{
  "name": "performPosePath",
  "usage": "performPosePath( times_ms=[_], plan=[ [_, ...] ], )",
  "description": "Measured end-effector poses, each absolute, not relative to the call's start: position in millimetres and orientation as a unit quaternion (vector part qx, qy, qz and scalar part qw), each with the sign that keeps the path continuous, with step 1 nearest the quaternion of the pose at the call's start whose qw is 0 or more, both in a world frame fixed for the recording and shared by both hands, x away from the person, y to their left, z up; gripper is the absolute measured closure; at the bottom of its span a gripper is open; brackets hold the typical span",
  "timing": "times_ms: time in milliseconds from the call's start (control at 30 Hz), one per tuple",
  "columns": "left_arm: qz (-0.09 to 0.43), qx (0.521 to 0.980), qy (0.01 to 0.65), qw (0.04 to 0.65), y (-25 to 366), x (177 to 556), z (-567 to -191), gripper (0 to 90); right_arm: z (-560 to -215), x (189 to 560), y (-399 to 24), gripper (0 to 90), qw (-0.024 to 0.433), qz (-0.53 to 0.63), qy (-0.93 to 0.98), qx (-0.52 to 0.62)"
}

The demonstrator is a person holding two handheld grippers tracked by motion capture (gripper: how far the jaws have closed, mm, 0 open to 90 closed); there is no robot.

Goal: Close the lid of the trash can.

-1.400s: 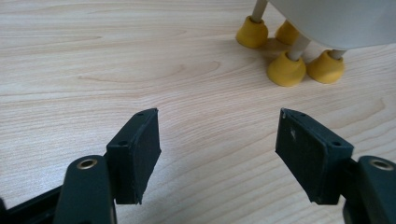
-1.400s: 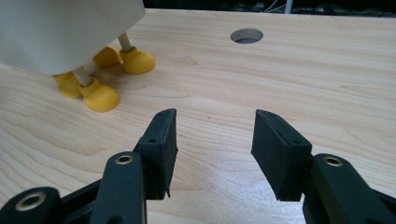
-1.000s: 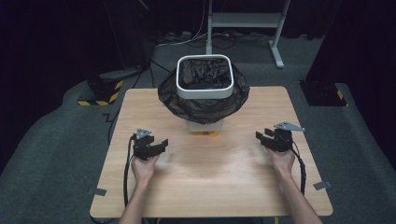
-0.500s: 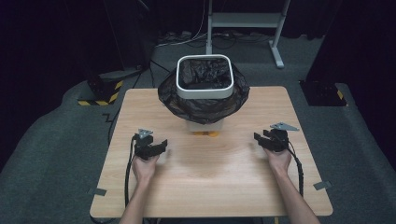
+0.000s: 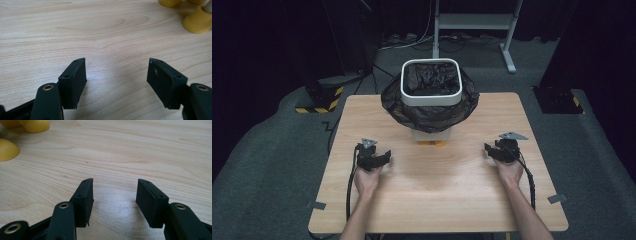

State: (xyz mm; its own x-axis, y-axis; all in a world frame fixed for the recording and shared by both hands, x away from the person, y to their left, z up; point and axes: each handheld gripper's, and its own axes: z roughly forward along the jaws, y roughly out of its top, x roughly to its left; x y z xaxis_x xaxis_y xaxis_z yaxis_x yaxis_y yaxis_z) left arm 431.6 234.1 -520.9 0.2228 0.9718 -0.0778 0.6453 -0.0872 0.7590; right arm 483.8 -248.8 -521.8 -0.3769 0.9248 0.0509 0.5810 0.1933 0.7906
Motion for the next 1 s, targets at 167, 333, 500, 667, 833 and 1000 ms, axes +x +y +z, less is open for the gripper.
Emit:
performPosePath(
  times_ms=[167,333,500,667,833,1000],
  plan=[
    [0.233,0.699,0.584,0.340,234.4,434.1,-525.1,32.3,-522.1,484.6,-248.2,46.5,0.230,0.369,0.740,0.513],
    [0.240,0.699,0.583,0.338,233.7,434.5,-525.8,32.6,-522.8,486.0,-245.9,45.0,0.235,0.350,0.746,0.516],
    [0.259,0.706,0.577,0.319,228.3,434.2,-526.9,32.7,-523.3,485.8,-242.7,41.1,0.245,0.338,0.753,0.510],
    [0.260,0.704,0.579,0.318,228.0,434.1,-526.9,32.0,-523.5,486.3,-243.5,39.7,0.245,0.337,0.751,0.512],
    [0.259,0.705,0.578,0.318,228.1,434.1,-526.9,31.5,-523.4,485.7,-242.5,39.4,0.247,0.335,0.750,0.514],
    [0.259,0.705,0.578,0.319,228.2,434.2,-527.0,31.1,-523.4,485.6,-242.4,39.3,0.247,0.335,0.750,0.514]
  ],
)
